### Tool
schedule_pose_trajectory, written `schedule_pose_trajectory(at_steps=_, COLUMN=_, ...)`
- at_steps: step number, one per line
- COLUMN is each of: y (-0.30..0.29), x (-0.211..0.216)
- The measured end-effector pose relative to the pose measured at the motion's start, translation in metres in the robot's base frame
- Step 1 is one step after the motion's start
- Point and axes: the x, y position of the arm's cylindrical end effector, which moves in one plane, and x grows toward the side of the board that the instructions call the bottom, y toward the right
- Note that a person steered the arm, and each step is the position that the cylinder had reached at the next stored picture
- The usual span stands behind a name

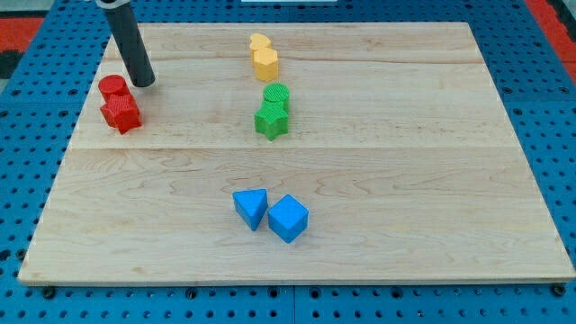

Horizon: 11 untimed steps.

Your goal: Separate the yellow heart and yellow hexagon

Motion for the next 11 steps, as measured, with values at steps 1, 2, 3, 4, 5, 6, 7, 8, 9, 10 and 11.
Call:
schedule_pose_trajectory(at_steps=1, y=0.0, x=0.0)
schedule_pose_trajectory(at_steps=2, y=0.001, x=-0.001)
schedule_pose_trajectory(at_steps=3, y=0.044, x=-0.019)
schedule_pose_trajectory(at_steps=4, y=0.066, x=0.004)
schedule_pose_trajectory(at_steps=5, y=0.071, x=0.004)
schedule_pose_trajectory(at_steps=6, y=0.071, x=-0.004)
schedule_pose_trajectory(at_steps=7, y=0.071, x=-0.012)
schedule_pose_trajectory(at_steps=8, y=0.071, x=-0.019)
schedule_pose_trajectory(at_steps=9, y=0.071, x=-0.015)
schedule_pose_trajectory(at_steps=10, y=0.099, x=-0.007)
schedule_pose_trajectory(at_steps=11, y=0.145, x=-0.007)
